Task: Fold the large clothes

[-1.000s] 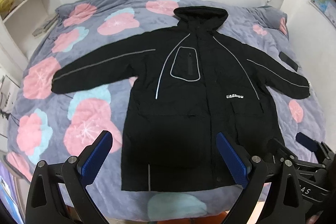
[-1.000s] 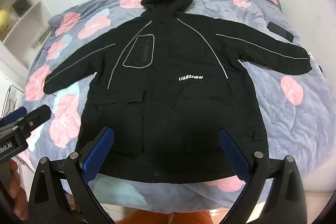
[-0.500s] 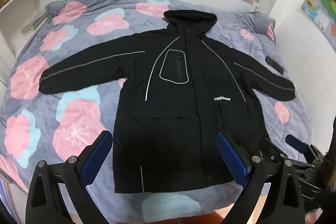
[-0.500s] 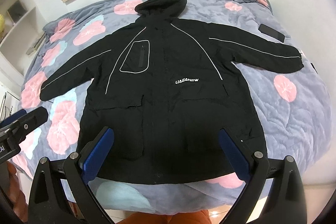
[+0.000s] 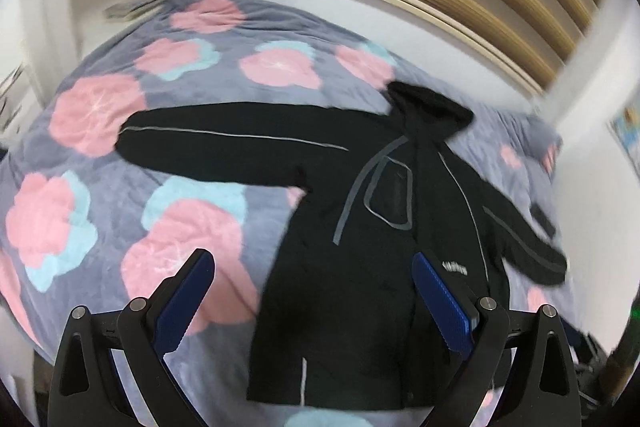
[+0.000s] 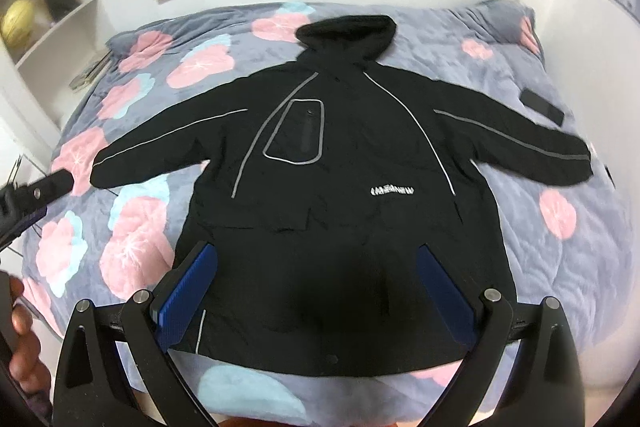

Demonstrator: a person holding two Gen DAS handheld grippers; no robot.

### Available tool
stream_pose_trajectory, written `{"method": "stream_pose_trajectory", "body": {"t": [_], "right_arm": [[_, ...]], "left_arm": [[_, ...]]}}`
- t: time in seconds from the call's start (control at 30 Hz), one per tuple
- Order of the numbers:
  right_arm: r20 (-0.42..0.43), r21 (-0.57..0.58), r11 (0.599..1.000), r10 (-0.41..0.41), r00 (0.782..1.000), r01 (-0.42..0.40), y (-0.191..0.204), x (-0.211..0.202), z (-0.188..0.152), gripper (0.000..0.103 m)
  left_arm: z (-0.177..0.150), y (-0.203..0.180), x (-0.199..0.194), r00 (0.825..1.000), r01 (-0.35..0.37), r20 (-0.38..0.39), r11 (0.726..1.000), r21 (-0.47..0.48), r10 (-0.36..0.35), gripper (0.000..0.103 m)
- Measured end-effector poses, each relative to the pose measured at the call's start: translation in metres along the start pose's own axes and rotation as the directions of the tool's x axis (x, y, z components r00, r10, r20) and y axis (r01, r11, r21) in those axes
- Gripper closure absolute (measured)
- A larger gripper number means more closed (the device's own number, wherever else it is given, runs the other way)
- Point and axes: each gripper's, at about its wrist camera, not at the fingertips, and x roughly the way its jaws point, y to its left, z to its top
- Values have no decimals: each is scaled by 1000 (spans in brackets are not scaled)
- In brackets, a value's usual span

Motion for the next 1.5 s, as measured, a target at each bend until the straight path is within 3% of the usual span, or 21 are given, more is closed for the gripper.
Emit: {"method": "stream_pose_trajectory", "body": {"t": [0.13,0.23,0.4,0.6,0.8,1.03,1.2,1.27,1.33,1.5], "right_arm": [[0,-46,999,9,1000,-9,17,10,10,2],[-3,-77,997,11,1000,-12,29,19,17,2],[-12,-146,989,13,1000,-15,49,38,33,2],[-92,-201,979,18,996,-36,73,85,49,2],[-200,-210,976,16,980,-59,86,139,55,2],[-285,-141,988,17,959,-59,76,191,70,2],[-319,-123,990,23,947,-65,74,214,75,2],[-332,-124,990,25,943,-70,75,222,76,2],[-346,-128,989,27,938,-75,75,229,77,2],[-364,-127,989,30,931,-81,71,240,76,2]], "left_arm": [[14,55,12,999,42,22,989,-142,-40,4],[27,104,25,1000,1,31,971,-239,7,4],[47,198,58,996,-75,16,902,-425,91,4],[68,273,119,997,-71,-20,826,-559,72,4],[94,312,178,994,-97,-27,773,-627,104,4],[116,339,237,976,-210,-97,744,-635,193,4],[114,347,259,971,-236,-132,734,-637,198,6],[114,344,264,969,-246,-136,751,-612,207,17],[115,340,270,972,-234,-132,773,-589,193,46],[128,321,271,970,-243,-104,829,-504,221,82]]}}
